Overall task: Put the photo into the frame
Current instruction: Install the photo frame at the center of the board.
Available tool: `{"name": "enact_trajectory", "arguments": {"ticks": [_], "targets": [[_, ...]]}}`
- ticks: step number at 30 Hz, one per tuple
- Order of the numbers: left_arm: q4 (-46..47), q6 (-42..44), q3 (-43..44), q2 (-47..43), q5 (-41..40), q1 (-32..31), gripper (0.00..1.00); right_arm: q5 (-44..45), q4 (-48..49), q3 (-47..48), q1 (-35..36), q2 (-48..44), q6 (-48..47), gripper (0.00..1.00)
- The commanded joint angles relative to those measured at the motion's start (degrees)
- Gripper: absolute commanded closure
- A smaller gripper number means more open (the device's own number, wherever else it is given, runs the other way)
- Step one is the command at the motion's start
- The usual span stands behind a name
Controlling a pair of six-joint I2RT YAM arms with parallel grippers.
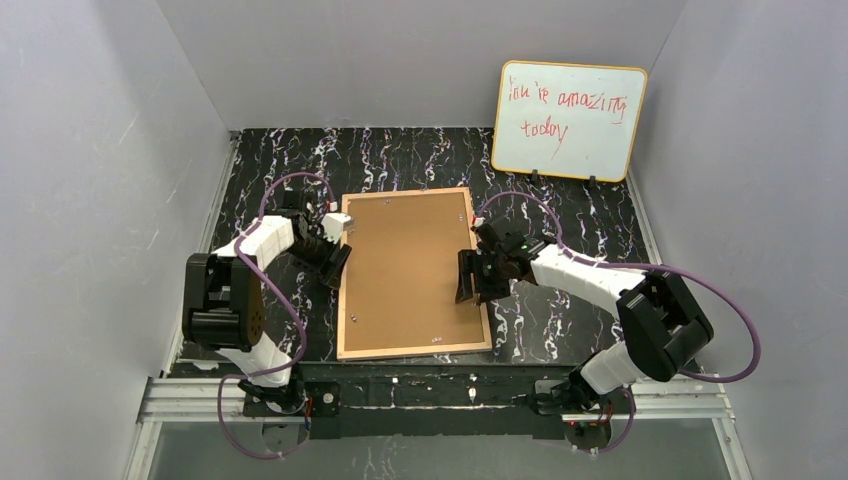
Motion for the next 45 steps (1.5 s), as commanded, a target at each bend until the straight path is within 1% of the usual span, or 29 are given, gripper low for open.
{"name": "enact_trajectory", "arguments": {"ticks": [1, 15, 20, 25, 29, 38, 45], "targets": [[-1.38, 0.30, -1.45, -1.10, 2.47, -0.03, 0.33, -0.48, 0.73, -2.13, 0.26, -0.71, 0.68, 0.31], [-0.54, -0.07, -2.72, -0.18, 4.23, -0.47, 0.33, -1.88, -0.10, -1.93, 0.71, -1.04, 2.77, 0.34], [-0.29, -0.01, -2.76, -0.05, 4.47, -0.56, 0.33, -3.30, -1.25, -0.39, 0.78, -0.01, 2.89, 0.35], [-0.34, 0.50, -2.92, -0.21, 3.81, -0.56, 0.33, 1.58, -5.27, 4.92, 0.57, -0.44, -0.93, 0.35], [-0.32, 0.65, -3.14, -0.73, 3.70, -0.56, 0.33, 3.10, -5.78, 7.23, 0.11, 0.68, -2.25, 0.34], [-0.55, 0.73, -3.04, -0.71, 3.59, -0.56, 0.33, 3.06, -3.18, 4.60, -0.13, 2.43, -2.19, 0.34], [-0.62, 0.56, -2.62, -0.30, 3.89, -0.56, 0.33, 1.61, -2.69, 1.68, -0.15, 1.38, -1.11, 0.35]]}}
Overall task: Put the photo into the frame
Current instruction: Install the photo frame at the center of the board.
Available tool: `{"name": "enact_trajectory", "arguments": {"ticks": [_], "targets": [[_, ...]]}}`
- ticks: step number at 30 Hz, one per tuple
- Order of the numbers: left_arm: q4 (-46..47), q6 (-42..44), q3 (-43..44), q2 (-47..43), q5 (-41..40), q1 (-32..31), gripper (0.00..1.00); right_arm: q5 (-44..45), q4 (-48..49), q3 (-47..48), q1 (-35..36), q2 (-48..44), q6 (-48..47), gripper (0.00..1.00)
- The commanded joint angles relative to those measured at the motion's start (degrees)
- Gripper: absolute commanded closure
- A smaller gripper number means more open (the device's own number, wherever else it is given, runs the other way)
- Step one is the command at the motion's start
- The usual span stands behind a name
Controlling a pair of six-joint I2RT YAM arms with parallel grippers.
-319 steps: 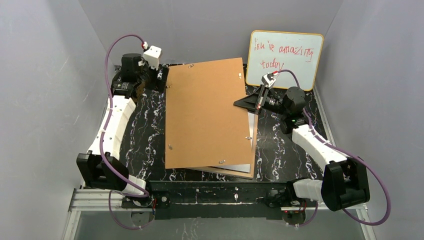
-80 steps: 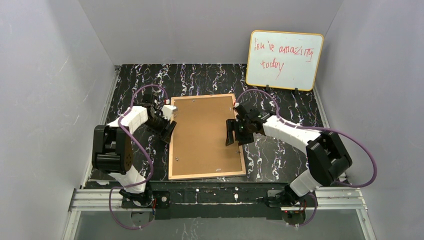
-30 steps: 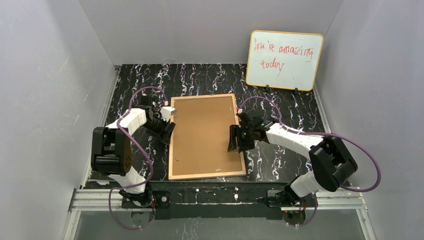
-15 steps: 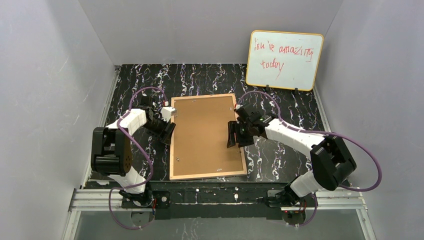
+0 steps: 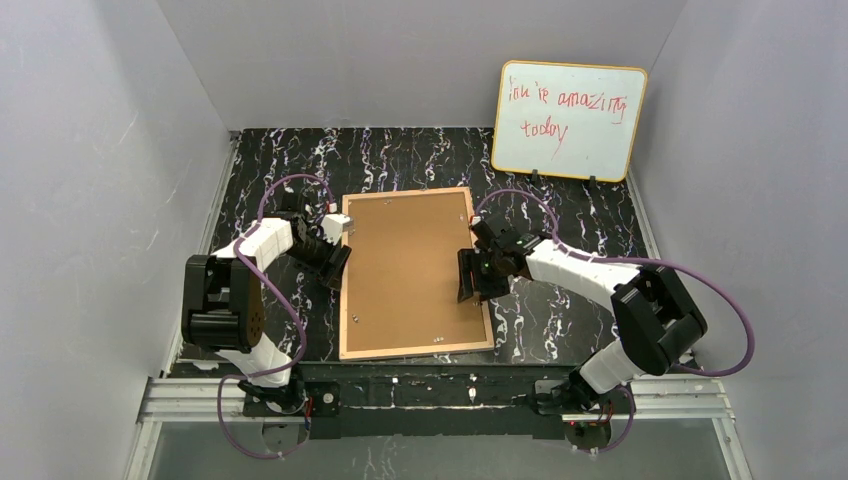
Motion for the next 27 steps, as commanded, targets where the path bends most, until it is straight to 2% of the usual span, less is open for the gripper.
{"name": "enact_trajectory", "arguments": {"ticks": [1, 11, 27], "targets": [[-1.88, 0.44, -1.31, 0.24, 1.90, -0.91, 0.33, -1.06, 0.81, -1.63, -0.33, -1.08, 0.31, 0.35], [-1.56, 0.43, -1.77, 0.69, 2.64, -0.99, 0.33, -4.07, 1.37, -3.13, -0.25, -1.21, 1.58, 0.37], [0.66, 0.30, -2.33, 0.46, 4.56, -1.79, 0.33, -7.29, -4.62, -1.20, -0.27, 1.31, 2.38, 0.40]]}}
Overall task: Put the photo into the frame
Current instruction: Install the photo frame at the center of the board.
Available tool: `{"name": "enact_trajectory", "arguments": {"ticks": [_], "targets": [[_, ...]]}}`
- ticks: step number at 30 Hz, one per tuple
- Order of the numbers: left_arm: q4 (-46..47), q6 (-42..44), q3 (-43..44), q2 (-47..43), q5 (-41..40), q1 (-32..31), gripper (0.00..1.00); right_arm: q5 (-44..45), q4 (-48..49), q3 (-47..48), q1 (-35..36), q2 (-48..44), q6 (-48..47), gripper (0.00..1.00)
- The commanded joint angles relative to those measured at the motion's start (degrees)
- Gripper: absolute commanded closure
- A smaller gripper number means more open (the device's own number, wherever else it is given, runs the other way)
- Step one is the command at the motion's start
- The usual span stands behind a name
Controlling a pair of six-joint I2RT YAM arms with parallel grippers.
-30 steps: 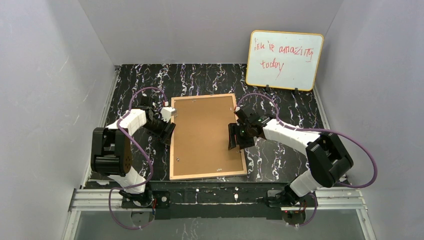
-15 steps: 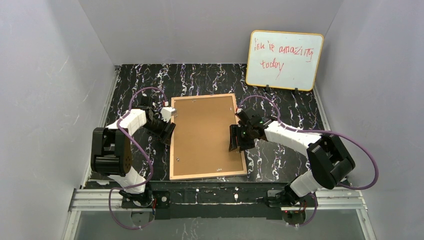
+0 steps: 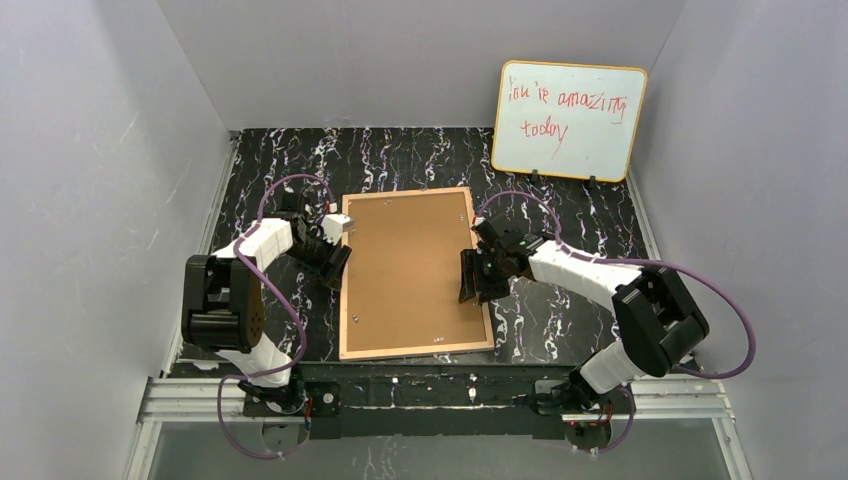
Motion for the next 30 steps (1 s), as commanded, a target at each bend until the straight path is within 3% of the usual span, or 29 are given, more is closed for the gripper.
{"name": "enact_trajectory", "arguments": {"ticks": [1, 16, 24, 30], "targets": [[0.65, -0.22, -2.37, 0.37, 4.53, -1.74, 0.32, -4.48, -6.23, 0.66, 0.44, 2.36, 1.45, 0.40], [3.63, -0.65, -3.32, 0.20, 6.65, -2.28, 0.33, -11.18, -10.06, 1.59, 0.33, 6.51, 1.62, 0.40], [4.16, -0.30, -4.18, 0.26, 6.94, -2.38, 0.33, -15.91, -7.62, -0.62, -0.07, 6.01, 4.05, 0.40], [3.71, 0.12, -3.56, -0.30, 6.03, -2.38, 0.33, -14.13, -8.80, 5.12, -0.45, 4.83, 3.92, 0.39]]}}
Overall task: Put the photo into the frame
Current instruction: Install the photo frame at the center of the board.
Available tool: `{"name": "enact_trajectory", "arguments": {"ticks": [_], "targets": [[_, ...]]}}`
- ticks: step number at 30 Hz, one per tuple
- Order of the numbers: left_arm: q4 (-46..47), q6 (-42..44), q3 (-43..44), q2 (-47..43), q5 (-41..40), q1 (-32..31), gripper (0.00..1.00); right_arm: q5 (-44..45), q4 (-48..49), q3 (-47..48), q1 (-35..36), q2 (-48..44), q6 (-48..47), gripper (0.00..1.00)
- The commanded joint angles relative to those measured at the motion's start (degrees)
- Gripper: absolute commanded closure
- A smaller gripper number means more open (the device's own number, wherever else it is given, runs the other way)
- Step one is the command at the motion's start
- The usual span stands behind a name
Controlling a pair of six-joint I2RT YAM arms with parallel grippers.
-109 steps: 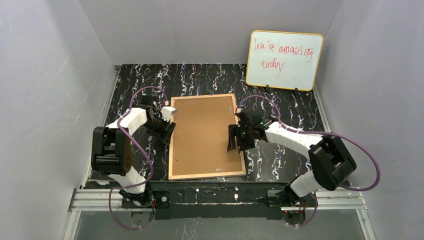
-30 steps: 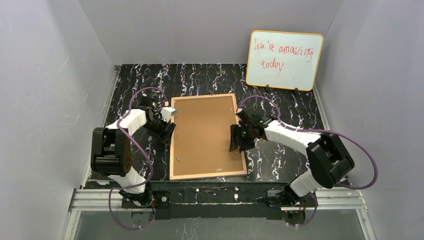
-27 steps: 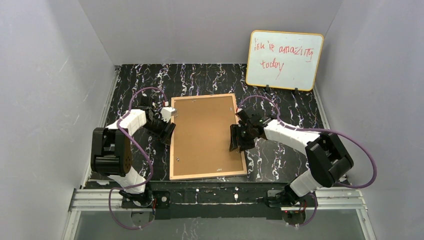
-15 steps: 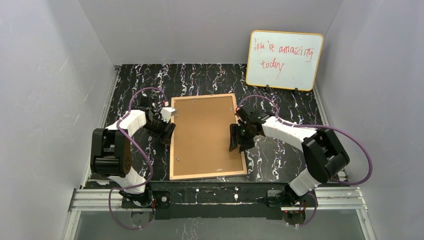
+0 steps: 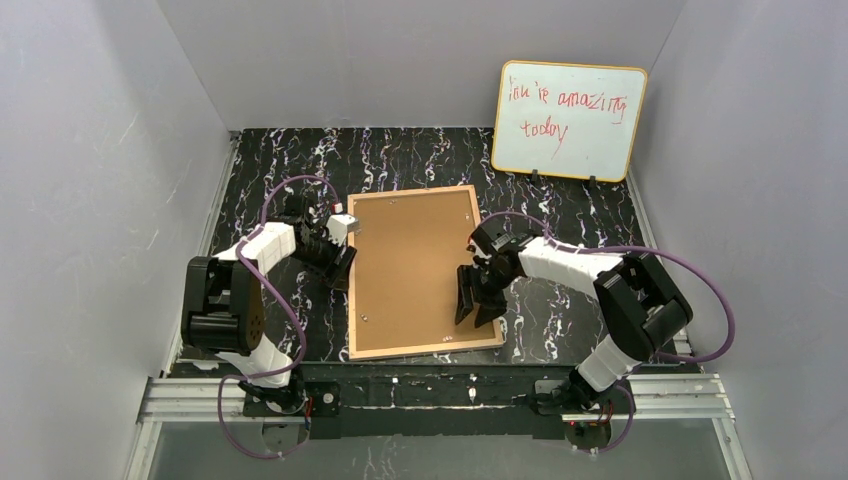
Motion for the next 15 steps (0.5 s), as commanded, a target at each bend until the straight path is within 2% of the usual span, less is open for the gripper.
{"name": "enact_trajectory", "arguments": {"ticks": [1, 4, 11, 15], "targets": [[-0.62, 0.64, -1.18, 0.34, 2.00, -0.98, 0.33, -0.47, -1.91, 6.16, -0.22, -1.04, 0.64, 0.39], [-1.86, 0.76, -0.27, -0.13, 2.20, -0.94, 0.33, -1.61, 0.84, 9.23, -0.22, -1.44, 2.01, 0.39], [-5.67, -0.15, 1.39, 0.67, 6.58, -1.01, 0.33, -6.77, 26.16, 4.20, 3.45, 0.59, 12.71, 0.41], [-6.80, -0.32, 3.04, 3.73, 6.37, -1.00, 0.34, -6.26, 34.94, 6.96, 8.16, 6.70, 11.94, 0.41]]}}
